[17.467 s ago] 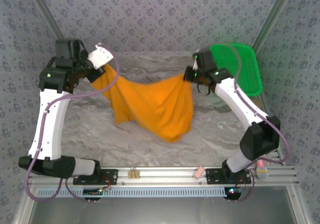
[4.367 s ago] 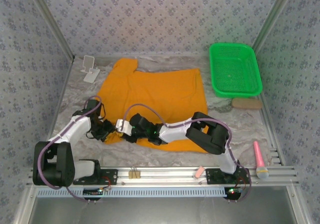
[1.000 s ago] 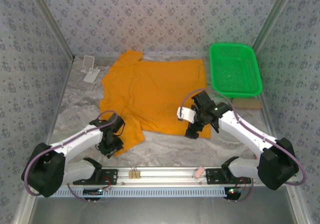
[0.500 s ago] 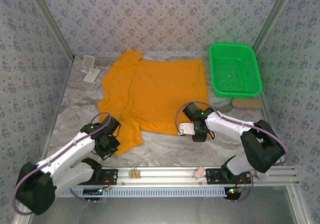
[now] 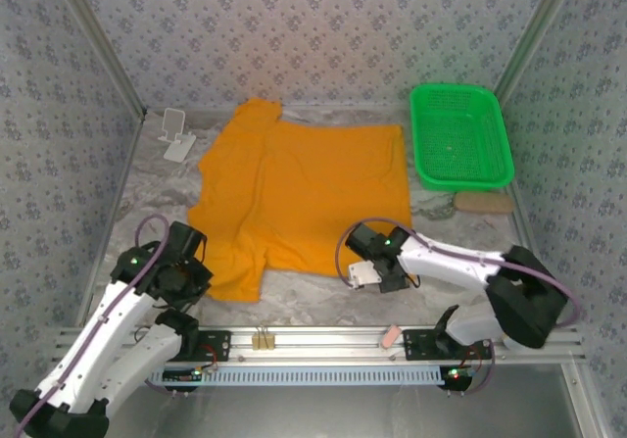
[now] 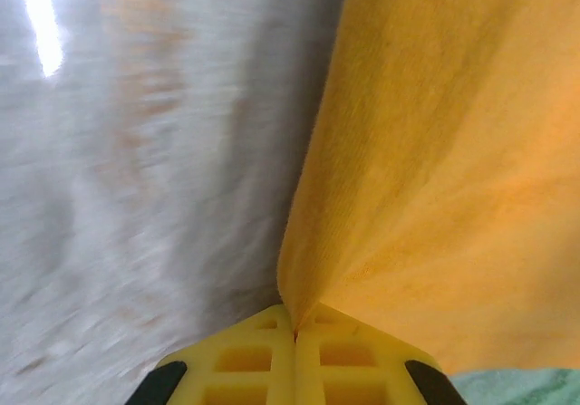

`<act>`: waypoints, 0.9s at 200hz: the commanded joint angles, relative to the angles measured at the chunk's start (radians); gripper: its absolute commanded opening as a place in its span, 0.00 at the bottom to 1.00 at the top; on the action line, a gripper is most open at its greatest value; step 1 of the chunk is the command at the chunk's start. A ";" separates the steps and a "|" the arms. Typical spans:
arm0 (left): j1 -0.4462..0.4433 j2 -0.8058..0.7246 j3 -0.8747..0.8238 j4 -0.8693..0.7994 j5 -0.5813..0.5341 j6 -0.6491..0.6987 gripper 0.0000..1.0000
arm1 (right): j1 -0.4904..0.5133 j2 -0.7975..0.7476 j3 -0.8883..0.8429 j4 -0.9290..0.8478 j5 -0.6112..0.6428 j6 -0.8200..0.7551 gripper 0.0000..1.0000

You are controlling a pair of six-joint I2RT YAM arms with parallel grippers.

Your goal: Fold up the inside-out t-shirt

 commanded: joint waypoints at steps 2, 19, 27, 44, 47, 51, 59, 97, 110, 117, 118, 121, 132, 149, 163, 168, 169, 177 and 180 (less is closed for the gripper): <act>0.006 -0.046 0.155 -0.241 -0.111 0.016 0.00 | 0.065 -0.152 0.054 -0.303 -0.083 0.013 0.00; 0.006 -0.030 0.291 -0.342 -0.215 0.023 0.00 | 0.080 -0.243 0.102 -0.390 -0.196 0.017 0.00; 0.006 -0.009 0.345 -0.360 -0.246 0.024 0.00 | 0.078 -0.266 0.112 -0.401 -0.219 0.012 0.00; 0.006 0.044 0.398 -0.333 -0.274 0.035 0.00 | 0.035 -0.272 0.116 -0.351 -0.201 -0.012 0.00; 0.006 0.055 0.400 -0.320 -0.275 0.036 0.00 | 0.019 -0.268 0.116 -0.338 -0.206 -0.017 0.00; 0.006 0.070 0.404 -0.300 -0.275 0.040 0.00 | -0.012 -0.254 0.121 -0.324 -0.217 -0.026 0.00; 0.006 0.101 0.404 -0.261 -0.276 0.045 0.00 | -0.080 -0.218 0.134 -0.301 -0.251 -0.040 0.00; 0.086 0.318 0.369 0.044 -0.209 0.116 0.00 | -0.332 0.037 0.227 -0.217 -0.268 -0.039 0.00; 0.145 0.438 0.372 0.162 -0.149 0.165 0.00 | -0.375 0.146 0.268 -0.140 -0.236 0.008 0.00; 0.171 0.510 0.388 0.213 -0.132 0.184 0.00 | -0.386 0.198 0.295 -0.103 -0.233 0.056 0.00; 0.174 0.522 0.391 0.220 -0.129 0.187 0.00 | -0.388 0.207 0.300 -0.096 -0.232 0.062 0.00; 0.185 0.554 0.400 0.241 -0.126 0.193 0.03 | -0.392 0.225 0.309 -0.071 -0.214 0.085 0.00; 0.223 0.675 0.436 0.321 -0.113 0.214 0.33 | -0.411 0.274 0.318 0.054 -0.117 0.185 0.08; 0.280 0.847 0.527 0.381 -0.017 0.294 0.56 | -0.439 0.307 0.354 0.116 -0.038 0.268 0.35; 0.309 0.925 0.614 0.343 0.001 0.336 0.58 | -0.442 0.302 0.360 0.122 -0.002 0.281 0.36; 0.321 0.935 0.624 0.333 0.000 0.341 0.59 | -0.438 0.292 0.358 0.123 -0.006 0.279 0.35; 0.323 0.935 0.624 0.332 0.001 0.341 0.59 | -0.438 0.289 0.357 0.124 -0.008 0.278 0.35; 0.339 0.933 0.617 0.332 0.014 0.354 0.59 | -0.424 0.261 0.338 0.132 -0.026 0.262 0.36; 0.343 0.929 0.612 0.331 0.019 0.359 0.59 | -0.413 0.247 0.329 0.134 -0.043 0.250 0.36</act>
